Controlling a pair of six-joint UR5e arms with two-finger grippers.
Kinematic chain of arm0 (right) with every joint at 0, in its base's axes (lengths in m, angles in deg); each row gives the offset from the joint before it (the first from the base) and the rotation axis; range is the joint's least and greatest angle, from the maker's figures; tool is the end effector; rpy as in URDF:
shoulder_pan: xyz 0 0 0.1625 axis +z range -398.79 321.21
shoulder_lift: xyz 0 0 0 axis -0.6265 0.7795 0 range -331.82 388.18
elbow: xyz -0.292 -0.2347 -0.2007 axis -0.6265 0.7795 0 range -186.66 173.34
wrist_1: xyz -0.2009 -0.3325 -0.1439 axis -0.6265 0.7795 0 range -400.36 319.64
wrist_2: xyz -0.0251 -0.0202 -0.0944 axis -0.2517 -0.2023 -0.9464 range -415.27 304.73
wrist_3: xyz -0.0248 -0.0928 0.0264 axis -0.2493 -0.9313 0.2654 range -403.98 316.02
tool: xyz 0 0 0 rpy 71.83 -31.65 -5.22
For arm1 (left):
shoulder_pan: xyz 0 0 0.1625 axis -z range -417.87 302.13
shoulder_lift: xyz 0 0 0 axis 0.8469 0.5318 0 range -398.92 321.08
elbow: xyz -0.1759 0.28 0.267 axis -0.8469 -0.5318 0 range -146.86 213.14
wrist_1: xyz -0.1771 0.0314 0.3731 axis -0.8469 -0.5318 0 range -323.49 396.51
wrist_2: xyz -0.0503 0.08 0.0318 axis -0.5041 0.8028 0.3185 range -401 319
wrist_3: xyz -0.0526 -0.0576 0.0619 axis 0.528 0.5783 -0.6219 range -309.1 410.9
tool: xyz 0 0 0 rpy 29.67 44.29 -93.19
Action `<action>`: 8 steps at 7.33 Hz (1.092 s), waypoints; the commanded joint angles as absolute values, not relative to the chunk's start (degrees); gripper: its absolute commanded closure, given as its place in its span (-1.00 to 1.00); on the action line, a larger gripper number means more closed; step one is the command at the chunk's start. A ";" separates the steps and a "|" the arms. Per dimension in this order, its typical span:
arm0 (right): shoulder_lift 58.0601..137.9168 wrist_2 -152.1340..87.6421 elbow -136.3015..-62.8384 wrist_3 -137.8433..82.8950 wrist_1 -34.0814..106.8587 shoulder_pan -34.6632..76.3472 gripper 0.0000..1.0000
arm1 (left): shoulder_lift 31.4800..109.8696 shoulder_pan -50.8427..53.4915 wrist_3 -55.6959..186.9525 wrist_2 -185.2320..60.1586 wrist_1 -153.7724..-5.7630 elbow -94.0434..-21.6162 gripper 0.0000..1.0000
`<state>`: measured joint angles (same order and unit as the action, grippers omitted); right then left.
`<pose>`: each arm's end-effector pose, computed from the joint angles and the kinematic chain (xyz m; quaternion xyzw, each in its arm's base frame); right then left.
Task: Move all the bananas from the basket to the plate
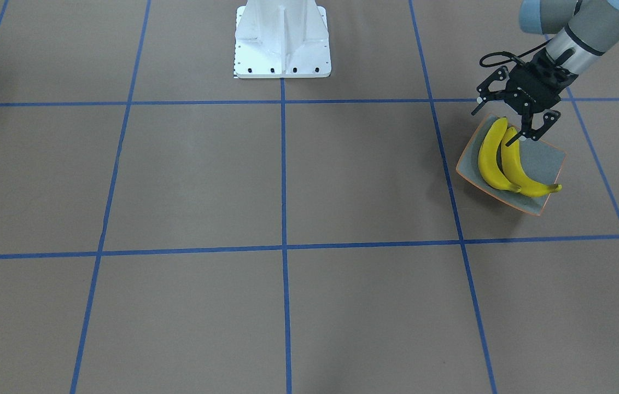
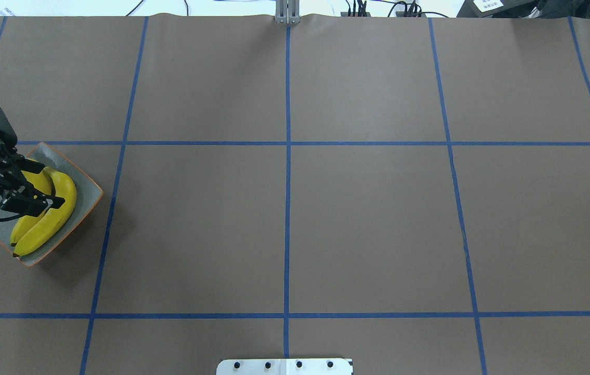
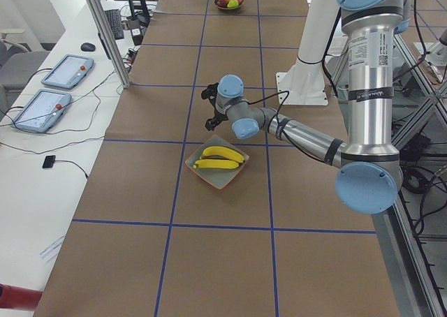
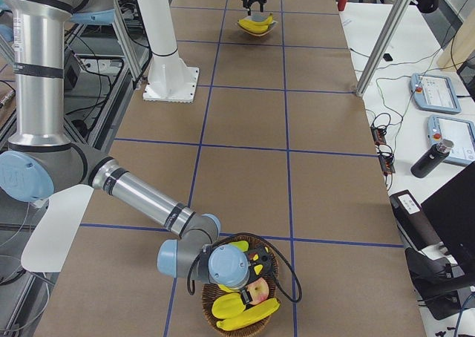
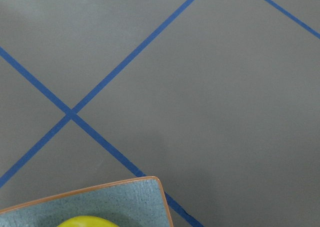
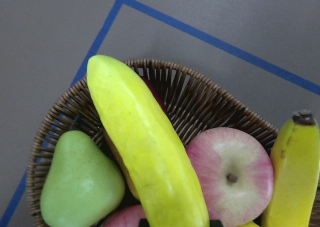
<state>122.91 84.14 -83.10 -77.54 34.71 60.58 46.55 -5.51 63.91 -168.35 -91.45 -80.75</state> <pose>0.1275 -0.4180 0.7797 0.1280 -0.3985 -0.1784 0.8905 0.2212 -0.4063 0.4149 0.2906 0.4483 0.3273 0.7794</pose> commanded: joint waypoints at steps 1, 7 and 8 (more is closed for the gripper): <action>118.47 84.13 -85.50 -77.37 42.75 62.10 1.00 | 46.60 -5.58 63.91 -168.36 -91.37 -80.50 -1.00; 110.36 84.30 -99.44 -38.69 45.51 54.49 1.00 | 51.06 -5.93 74.05 -168.36 -91.46 -80.33 -1.00; 110.27 84.22 -104.00 -30.35 45.42 50.72 1.00 | 54.39 -6.01 79.84 -168.36 -91.46 -79.89 -1.00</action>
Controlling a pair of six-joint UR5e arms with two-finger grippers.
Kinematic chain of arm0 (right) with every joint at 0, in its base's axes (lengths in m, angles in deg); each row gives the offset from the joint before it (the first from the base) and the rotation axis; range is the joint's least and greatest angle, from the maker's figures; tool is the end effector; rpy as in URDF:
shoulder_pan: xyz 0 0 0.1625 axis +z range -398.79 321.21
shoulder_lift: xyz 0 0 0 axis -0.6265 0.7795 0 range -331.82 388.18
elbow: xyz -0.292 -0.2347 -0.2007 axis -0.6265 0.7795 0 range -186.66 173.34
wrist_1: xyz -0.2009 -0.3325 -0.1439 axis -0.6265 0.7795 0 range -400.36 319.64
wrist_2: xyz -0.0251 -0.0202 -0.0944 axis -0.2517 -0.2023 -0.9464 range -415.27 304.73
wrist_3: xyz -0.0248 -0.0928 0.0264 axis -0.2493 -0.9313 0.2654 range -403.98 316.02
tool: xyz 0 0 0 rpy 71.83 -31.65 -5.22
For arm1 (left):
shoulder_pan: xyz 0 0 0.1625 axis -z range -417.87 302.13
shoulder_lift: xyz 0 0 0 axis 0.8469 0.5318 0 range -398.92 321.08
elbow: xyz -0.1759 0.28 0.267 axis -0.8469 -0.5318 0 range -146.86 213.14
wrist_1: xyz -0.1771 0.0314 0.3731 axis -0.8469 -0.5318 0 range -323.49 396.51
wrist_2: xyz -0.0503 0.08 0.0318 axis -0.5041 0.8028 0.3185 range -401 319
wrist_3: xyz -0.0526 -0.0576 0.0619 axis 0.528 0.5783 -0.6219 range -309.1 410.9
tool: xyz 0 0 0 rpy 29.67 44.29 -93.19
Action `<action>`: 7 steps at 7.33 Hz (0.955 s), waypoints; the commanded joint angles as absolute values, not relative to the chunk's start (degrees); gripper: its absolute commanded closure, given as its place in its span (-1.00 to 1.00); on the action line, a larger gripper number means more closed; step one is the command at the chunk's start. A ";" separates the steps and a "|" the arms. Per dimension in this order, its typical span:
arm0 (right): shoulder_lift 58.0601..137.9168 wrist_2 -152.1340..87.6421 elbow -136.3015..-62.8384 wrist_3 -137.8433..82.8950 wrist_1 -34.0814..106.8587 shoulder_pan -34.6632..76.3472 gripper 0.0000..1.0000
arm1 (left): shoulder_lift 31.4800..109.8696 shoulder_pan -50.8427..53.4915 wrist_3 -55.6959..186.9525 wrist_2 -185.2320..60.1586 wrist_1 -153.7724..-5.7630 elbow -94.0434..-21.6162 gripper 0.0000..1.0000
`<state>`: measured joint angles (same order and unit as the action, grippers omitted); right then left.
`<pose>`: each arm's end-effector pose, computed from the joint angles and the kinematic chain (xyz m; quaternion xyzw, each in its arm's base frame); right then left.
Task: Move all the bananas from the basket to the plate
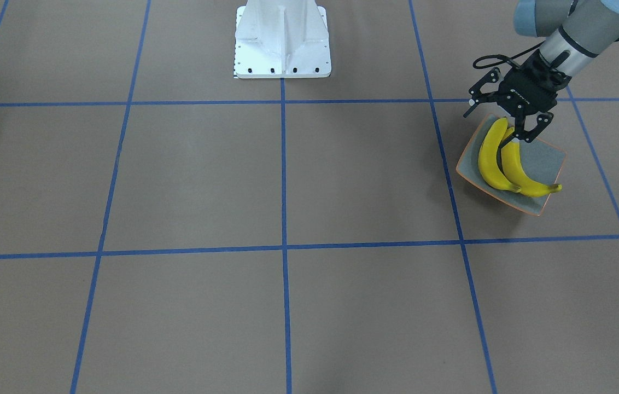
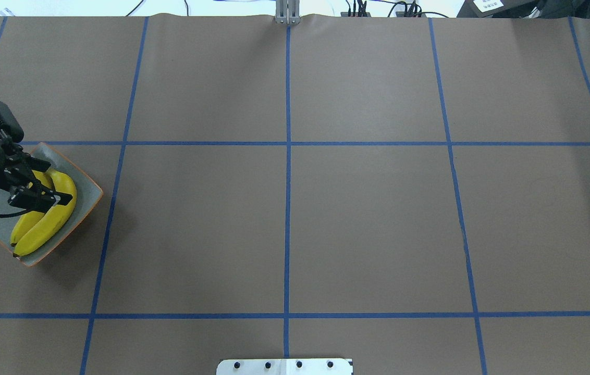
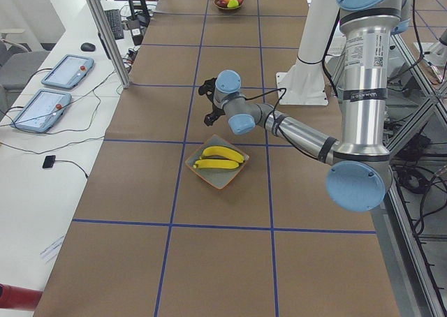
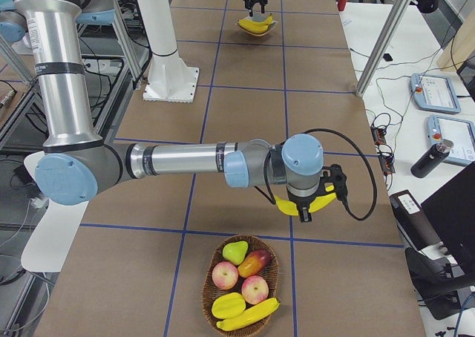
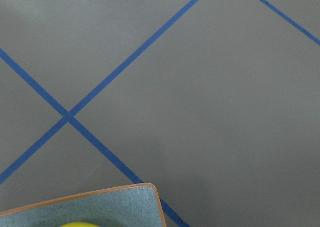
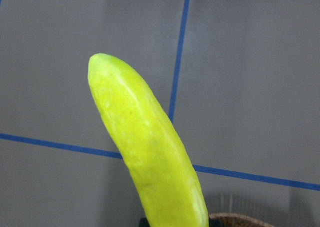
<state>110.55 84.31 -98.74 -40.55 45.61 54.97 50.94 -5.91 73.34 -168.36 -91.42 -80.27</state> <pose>0.0938 -0.5503 0.5567 0.1098 -0.4160 0.0064 0.9027 0.2362 -0.4203 0.3833 0.2778 0.4810 0.2722 0.7858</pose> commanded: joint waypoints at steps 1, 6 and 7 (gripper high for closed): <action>109.66 84.21 -107.96 -22.26 44.99 48.07 1.00 | 59.38 -6.19 88.78 -168.53 -91.89 -79.37 -1.00; 101.25 83.95 -118.98 -5.43 44.63 34.71 1.00 | 82.16 -13.83 116.25 -168.36 -91.90 -76.20 -1.00; 98.17 82.99 -119.94 0.26 44.63 30.95 1.00 | 85.15 -13.84 120.90 -168.01 -91.90 -75.94 -1.00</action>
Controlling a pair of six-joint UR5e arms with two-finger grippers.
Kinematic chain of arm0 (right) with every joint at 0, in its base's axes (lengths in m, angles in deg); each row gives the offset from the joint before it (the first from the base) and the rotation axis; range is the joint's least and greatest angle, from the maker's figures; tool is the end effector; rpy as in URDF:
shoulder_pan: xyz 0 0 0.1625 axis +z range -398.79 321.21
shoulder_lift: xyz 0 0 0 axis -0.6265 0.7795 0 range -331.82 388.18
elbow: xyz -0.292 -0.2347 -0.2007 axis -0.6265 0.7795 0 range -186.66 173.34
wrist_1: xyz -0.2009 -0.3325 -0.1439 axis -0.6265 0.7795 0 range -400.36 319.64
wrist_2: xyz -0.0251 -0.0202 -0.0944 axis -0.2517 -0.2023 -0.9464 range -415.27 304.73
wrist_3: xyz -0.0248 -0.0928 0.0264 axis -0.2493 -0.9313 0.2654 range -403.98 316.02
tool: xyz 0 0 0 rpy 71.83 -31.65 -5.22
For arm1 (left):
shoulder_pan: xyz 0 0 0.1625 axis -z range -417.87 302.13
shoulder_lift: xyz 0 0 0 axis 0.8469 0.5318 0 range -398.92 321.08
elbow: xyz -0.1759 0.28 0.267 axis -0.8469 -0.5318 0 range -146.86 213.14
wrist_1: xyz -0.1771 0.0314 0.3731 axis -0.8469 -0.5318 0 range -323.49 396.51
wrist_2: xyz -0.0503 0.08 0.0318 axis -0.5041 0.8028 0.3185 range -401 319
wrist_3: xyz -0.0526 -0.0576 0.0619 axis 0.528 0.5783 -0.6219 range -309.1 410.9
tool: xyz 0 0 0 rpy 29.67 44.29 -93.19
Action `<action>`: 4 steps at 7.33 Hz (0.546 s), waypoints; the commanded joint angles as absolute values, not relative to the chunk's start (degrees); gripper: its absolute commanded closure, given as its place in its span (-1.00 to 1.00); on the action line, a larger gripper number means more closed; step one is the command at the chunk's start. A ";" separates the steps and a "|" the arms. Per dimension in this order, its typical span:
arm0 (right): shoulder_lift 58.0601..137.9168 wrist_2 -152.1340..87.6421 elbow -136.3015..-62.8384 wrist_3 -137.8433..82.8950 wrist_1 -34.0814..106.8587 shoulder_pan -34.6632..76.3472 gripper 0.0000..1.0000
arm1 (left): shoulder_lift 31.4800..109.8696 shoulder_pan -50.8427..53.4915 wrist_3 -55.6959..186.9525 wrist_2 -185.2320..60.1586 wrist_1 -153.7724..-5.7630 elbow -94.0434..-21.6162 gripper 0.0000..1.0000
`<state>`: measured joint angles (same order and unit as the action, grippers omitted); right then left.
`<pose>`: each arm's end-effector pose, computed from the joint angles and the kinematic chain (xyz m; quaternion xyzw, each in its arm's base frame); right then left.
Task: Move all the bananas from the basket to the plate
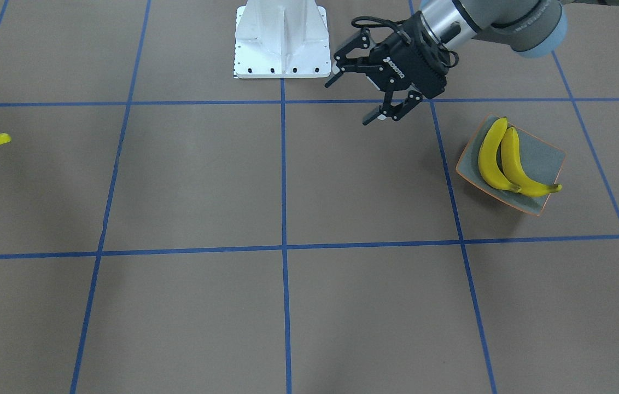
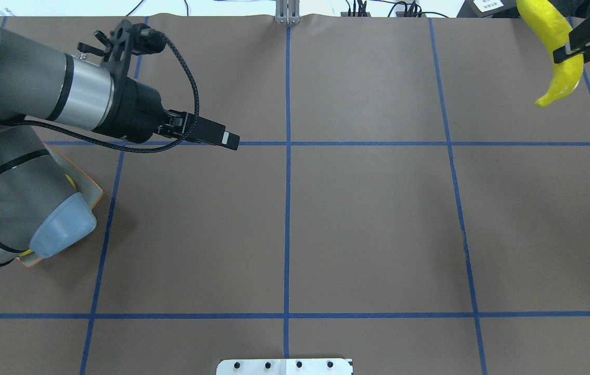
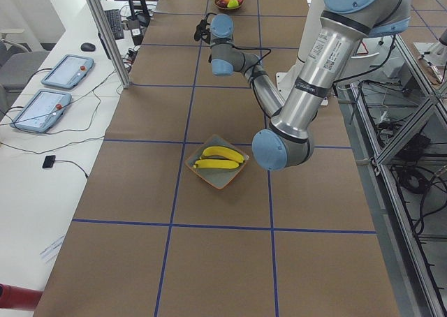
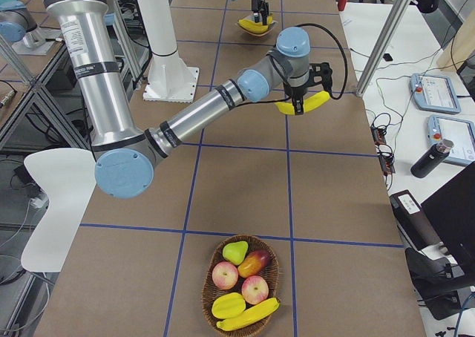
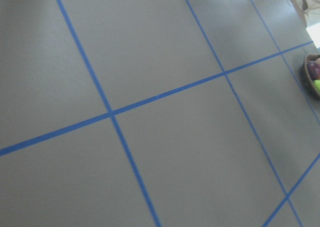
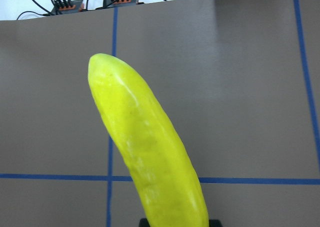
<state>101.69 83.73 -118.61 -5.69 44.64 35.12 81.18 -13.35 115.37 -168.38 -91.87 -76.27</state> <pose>-0.0952 -0.5400 0.3050 0.1235 -0.4965 0.0121 0.8591 0.3413 -0.4380 0.1352 0.1884 0.6707 0.1068 0.7094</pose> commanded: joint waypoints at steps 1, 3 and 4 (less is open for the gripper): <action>96.31 79.59 -122.04 6.50 42.98 27.08 1.00 | 87.62 -13.93 127.39 -164.44 -91.98 -75.93 -1.00; 96.21 75.53 -123.64 17.85 31.94 21.01 1.00 | 88.96 -15.06 135.59 -158.36 -94.34 -75.93 -1.00; 96.21 72.03 -126.17 20.25 30.84 16.80 1.00 | 89.31 -16.72 138.76 -154.25 -96.01 -75.93 -1.00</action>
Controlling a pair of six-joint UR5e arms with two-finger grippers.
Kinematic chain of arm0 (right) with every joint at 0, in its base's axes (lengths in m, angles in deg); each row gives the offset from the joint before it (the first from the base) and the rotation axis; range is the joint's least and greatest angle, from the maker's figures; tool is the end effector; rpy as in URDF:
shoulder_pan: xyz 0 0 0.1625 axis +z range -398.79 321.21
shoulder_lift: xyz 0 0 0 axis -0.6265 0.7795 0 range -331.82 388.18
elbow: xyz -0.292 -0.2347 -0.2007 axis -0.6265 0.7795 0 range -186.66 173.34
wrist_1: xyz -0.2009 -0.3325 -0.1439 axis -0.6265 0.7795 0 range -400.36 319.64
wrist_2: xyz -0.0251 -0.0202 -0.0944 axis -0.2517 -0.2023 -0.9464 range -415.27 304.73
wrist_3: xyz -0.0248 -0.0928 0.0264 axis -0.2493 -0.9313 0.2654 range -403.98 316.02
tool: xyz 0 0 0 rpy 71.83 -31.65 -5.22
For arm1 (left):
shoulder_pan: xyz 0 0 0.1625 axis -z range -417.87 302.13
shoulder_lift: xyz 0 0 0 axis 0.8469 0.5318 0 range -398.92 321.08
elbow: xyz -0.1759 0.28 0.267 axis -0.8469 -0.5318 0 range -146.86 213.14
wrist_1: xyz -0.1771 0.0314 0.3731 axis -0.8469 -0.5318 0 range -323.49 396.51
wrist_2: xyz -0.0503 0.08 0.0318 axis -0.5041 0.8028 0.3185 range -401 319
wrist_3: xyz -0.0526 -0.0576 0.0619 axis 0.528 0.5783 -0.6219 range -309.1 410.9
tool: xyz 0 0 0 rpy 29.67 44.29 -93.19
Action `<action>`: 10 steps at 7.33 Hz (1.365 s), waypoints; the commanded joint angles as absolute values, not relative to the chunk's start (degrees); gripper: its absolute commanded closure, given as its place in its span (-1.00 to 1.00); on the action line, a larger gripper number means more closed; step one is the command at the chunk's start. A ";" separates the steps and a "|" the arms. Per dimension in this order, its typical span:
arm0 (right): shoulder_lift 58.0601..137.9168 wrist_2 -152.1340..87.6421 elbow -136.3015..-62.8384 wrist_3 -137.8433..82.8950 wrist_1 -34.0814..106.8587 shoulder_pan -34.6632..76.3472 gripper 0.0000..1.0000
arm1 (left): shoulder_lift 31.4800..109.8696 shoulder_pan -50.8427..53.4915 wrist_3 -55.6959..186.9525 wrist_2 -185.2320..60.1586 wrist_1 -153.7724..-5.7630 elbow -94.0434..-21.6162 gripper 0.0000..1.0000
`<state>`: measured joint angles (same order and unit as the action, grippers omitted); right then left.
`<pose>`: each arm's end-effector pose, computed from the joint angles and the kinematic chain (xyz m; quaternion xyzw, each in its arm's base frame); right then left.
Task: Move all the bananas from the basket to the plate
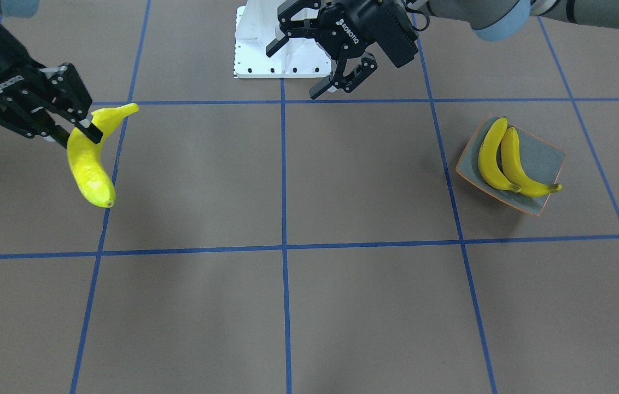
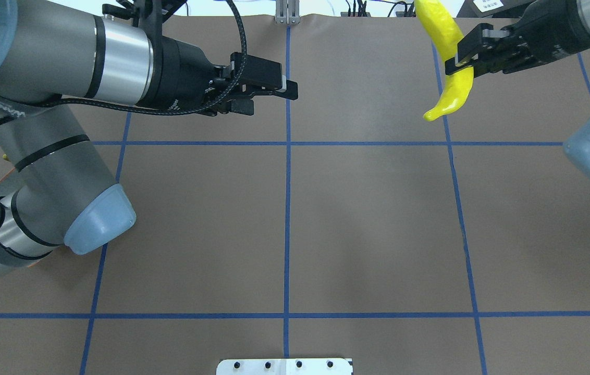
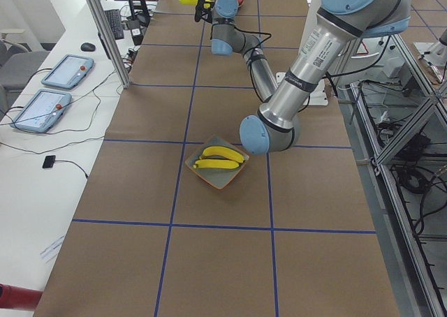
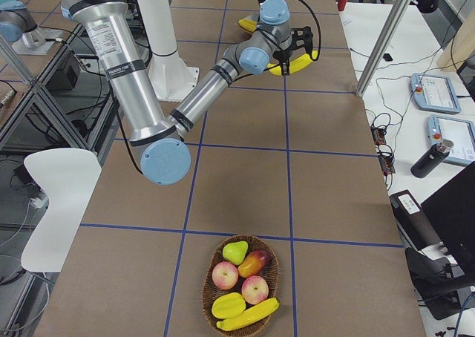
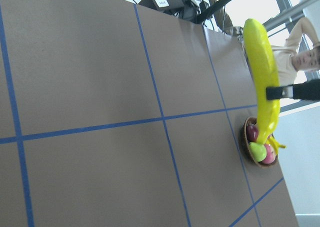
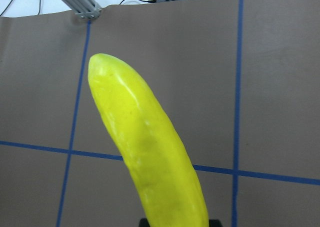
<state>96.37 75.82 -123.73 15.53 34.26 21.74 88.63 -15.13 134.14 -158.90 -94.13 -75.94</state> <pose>-0.2001 -0.4921 0.2043 0.1470 -0.5610 0.0252 0.8143 0.3445 -0.4366 0.0619 0.1603 0.7281 -0.0260 0.6659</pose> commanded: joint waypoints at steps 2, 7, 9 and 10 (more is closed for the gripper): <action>94.55 66.57 -129.18 23.60 30.14 9.50 1.00 | 89.40 -19.80 142.12 -148.51 -99.18 -75.93 -1.00; 93.48 59.34 -129.27 30.81 18.36 -0.55 1.00 | 89.49 -20.34 145.20 -148.41 -101.30 -75.84 -1.00; 93.92 59.34 -130.06 31.26 16.69 -0.82 1.00 | 89.23 -20.25 145.03 -148.32 -101.30 -75.67 -0.98; 94.01 59.43 -130.67 31.43 16.77 -0.91 1.00 | 89.31 -20.25 144.94 -148.32 -101.39 -75.41 -0.91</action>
<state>93.81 59.39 -129.97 31.12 17.21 -0.73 89.33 -20.30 145.00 -148.33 -101.29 -75.66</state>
